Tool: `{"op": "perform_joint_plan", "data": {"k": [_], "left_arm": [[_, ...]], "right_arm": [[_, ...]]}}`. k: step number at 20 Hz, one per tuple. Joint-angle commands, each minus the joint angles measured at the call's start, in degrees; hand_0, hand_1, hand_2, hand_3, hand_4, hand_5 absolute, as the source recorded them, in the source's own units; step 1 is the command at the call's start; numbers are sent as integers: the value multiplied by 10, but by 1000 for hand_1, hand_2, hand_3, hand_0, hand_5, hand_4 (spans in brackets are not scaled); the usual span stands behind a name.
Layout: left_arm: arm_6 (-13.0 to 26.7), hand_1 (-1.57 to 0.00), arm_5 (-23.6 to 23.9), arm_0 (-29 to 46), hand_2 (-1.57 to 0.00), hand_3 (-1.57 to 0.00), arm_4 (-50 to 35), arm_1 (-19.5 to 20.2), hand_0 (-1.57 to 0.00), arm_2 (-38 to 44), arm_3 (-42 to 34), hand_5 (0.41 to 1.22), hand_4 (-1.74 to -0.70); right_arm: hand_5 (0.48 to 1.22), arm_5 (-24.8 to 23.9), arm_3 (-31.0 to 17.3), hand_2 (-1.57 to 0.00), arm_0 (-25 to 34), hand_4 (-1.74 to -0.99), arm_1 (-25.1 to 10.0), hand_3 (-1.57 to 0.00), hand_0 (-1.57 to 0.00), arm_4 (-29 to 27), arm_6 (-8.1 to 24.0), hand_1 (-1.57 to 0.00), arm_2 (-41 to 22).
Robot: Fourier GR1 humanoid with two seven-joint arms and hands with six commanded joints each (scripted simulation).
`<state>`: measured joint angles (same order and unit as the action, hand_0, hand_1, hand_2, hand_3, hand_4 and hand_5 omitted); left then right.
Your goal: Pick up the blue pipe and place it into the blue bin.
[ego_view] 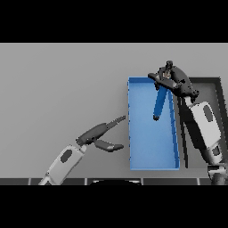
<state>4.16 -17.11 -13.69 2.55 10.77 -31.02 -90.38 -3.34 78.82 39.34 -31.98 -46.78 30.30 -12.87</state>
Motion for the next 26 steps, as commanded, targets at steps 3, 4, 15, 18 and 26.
{"op": "perform_joint_plan", "data": {"k": [3, 4, 15, 18, 26], "left_arm": [[-5, 1, -1, 2, 1, 1, -2, 2, 1, 1, -3, 463, -881], [-2, 1, -2, 4, 1, 1, -5, 3, 1, 1, -7, 464, -882], [16, 1, 2, 7, 1, 1, -5, 2, 1, -1, -16, 452, -891], [16, 1, -1, 4, 1, 1, -4, 0, 1, -2, -7, 451, -896], [10, 1, 2, 9, 1, 1, -3, -3, 1, -3, -9, 460, -914]], "right_arm": [[1124, -8, 0, -1571, -44, -1694, -10, -1571, -1571, 8, 35, -1571, -23], [1124, -12, 2, -1571, -59, -1655, -5, -1571, -1571, 10, 38, -1571, -35], [1028, -53, -72, -291, -3, -1208, -115, -234, -342, -135, 47, -305, -299], [887, -28, -87, -149, 18, -1149, -115, -120, -174, -73, 43, -156, -346], [702, -23, -122, -24, 24, -1120, -105, -19, -28, -29, -2, -25, -360]]}}
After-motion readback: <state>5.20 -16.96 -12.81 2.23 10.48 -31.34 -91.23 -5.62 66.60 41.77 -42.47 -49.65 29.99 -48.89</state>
